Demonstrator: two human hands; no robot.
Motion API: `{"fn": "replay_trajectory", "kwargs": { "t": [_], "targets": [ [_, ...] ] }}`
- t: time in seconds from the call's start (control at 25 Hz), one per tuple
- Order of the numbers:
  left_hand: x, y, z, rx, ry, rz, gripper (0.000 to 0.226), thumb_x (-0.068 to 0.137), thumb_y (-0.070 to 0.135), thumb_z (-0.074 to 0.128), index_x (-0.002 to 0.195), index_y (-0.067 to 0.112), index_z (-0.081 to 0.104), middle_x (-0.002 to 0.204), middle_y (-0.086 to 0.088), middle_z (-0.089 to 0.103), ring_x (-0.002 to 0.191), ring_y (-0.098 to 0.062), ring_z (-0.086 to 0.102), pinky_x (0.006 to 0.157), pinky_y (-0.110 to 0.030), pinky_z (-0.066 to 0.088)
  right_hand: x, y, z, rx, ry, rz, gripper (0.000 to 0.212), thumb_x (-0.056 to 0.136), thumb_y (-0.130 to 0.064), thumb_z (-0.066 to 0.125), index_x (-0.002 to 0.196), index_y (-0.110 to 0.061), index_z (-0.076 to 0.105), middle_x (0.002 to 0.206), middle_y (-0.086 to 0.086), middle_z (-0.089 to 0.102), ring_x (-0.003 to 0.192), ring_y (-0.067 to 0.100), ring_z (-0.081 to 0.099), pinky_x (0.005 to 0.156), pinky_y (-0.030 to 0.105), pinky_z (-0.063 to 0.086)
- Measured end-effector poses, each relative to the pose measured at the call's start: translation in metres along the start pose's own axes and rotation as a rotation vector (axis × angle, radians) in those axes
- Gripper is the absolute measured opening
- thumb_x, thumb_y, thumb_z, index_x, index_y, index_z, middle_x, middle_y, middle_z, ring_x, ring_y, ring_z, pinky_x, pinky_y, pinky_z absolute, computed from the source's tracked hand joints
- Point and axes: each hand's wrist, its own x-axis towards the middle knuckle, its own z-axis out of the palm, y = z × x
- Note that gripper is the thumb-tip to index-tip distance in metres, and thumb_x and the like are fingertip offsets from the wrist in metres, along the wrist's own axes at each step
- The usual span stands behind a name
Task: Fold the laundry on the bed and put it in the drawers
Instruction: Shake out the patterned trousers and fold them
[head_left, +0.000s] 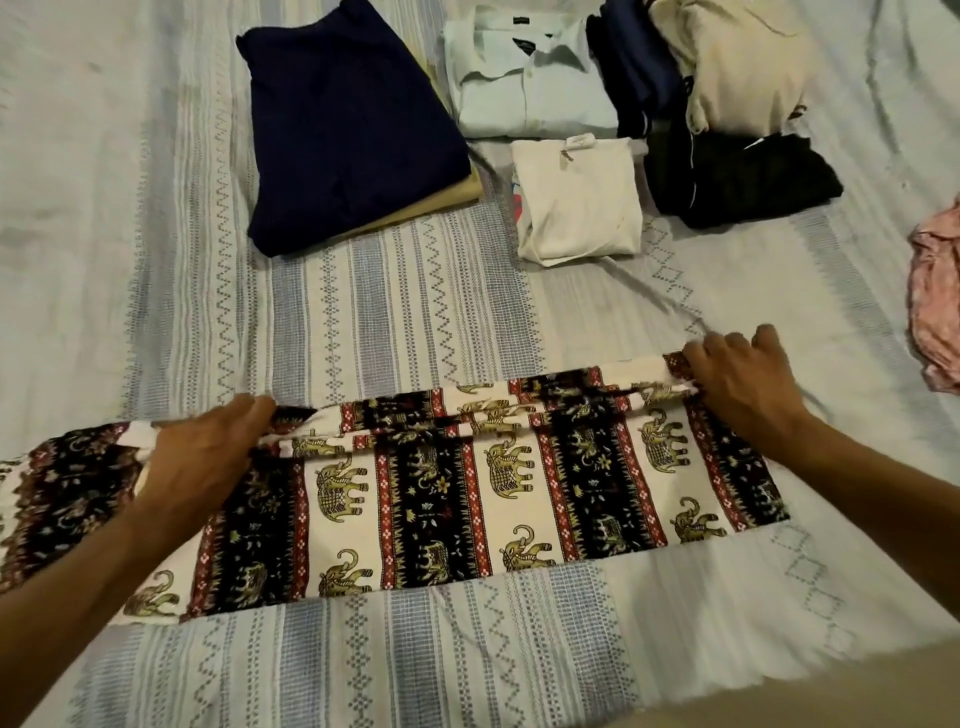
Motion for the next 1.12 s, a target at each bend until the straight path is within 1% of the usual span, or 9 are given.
{"fn": "replay_trajectory", "kwargs": {
  "t": [0.12,0.2,0.36,0.48,0.56,0.72,0.92,1.0,1.12],
  "targets": [
    [-0.005,0.008,0.004,0.032,-0.09,0.07,0.064,0.056,0.003,0.089,0.111,0.009,0.057,0.088,-0.008,0.059,0.066,-0.028,0.058,0.049,-0.036,0.044,-0.019,-0.01,0.01,0.04,-0.064,-0.117,0.041,0.078,-0.016,0.082,0.11,-0.01,0.058,0.094,0.011,0.065,0.079,0.03,0.063,0.081,0.047,0.041],
    [-0.007,0.01,-0.003,0.061,-0.119,0.095,0.062,0.053,0.017,0.082,0.109,0.011,0.057,0.096,-0.007,0.059,0.082,-0.029,0.056,0.065,-0.046,0.05,-0.023,-0.008,0.006,0.091,-0.125,-0.122,0.048,0.075,-0.028,0.078,0.116,-0.013,0.059,0.1,0.008,0.064,0.085,0.028,0.063,0.083,0.046,0.041],
    [-0.008,0.055,-0.026,-0.088,-0.079,0.162,0.051,0.083,0.055,0.054,0.119,0.018,0.059,0.122,-0.007,0.059,0.107,-0.024,0.053,0.092,-0.051,0.047,-0.031,0.005,-0.012,0.221,-0.084,-0.136,0.057,0.085,-0.056,0.046,0.126,-0.017,0.054,0.116,0.008,0.059,0.101,0.024,0.056,0.09,0.047,0.043],
    [0.022,0.129,-0.028,-0.238,-0.08,0.288,0.04,0.105,0.055,0.032,0.123,0.027,0.055,0.124,0.004,0.061,0.114,-0.014,0.054,0.103,-0.044,0.045,-0.03,-0.005,-0.019,0.325,-0.022,-0.106,0.049,0.099,-0.055,0.036,0.127,-0.019,0.053,0.118,0.006,0.06,0.102,0.02,0.056,0.092,0.046,0.044],
    [0.056,0.179,-0.023,-0.233,-0.083,0.327,0.039,0.107,0.054,0.033,0.13,0.028,0.051,0.128,0.005,0.062,0.118,-0.014,0.056,0.106,-0.043,0.045,-0.024,-0.017,-0.012,0.261,-0.034,-0.191,0.038,0.102,-0.051,0.042,0.123,-0.02,0.05,0.116,0.004,0.062,0.099,0.02,0.06,0.088,0.045,0.046],
    [0.104,0.244,-0.021,-0.197,-0.082,0.345,0.041,0.104,0.048,0.05,0.135,0.021,0.052,0.128,-0.002,0.064,0.119,-0.023,0.059,0.104,-0.047,0.047,-0.017,-0.02,-0.002,0.189,0.013,-0.326,0.023,0.097,-0.032,0.06,0.11,-0.018,0.049,0.092,0.005,0.062,0.078,0.023,0.06,0.075,0.044,0.046],
    [0.115,0.25,-0.023,-0.266,-0.002,0.357,0.03,0.104,0.041,0.057,0.121,0.017,0.064,0.109,-0.002,0.07,0.104,-0.024,0.063,0.089,-0.046,0.052,-0.019,-0.025,-0.005,0.192,0.037,-0.235,0.024,0.089,-0.015,0.067,0.108,-0.016,0.052,0.083,0.005,0.059,0.068,0.024,0.058,0.075,0.045,0.045],
    [0.112,0.245,-0.021,-0.205,0.085,0.446,0.026,0.094,0.035,0.073,0.109,0.015,0.067,0.095,-0.002,0.07,0.09,-0.022,0.065,0.076,-0.043,0.056,-0.024,-0.023,-0.009,0.216,0.083,-0.212,0.023,0.09,-0.014,0.066,0.107,-0.015,0.05,0.082,0.006,0.059,0.068,0.026,0.057,0.075,0.044,0.043],
    [0.103,0.242,-0.013,-0.106,0.056,0.575,0.049,0.066,0.023,0.097,0.103,0.015,0.066,0.083,0.0,0.066,0.077,-0.017,0.065,0.069,-0.039,0.059,-0.041,-0.017,-0.001,0.191,0.035,-0.215,0.028,0.091,-0.017,0.067,0.107,-0.017,0.045,0.084,0.004,0.058,0.07,0.025,0.055,0.075,0.044,0.041]
  ]
}}
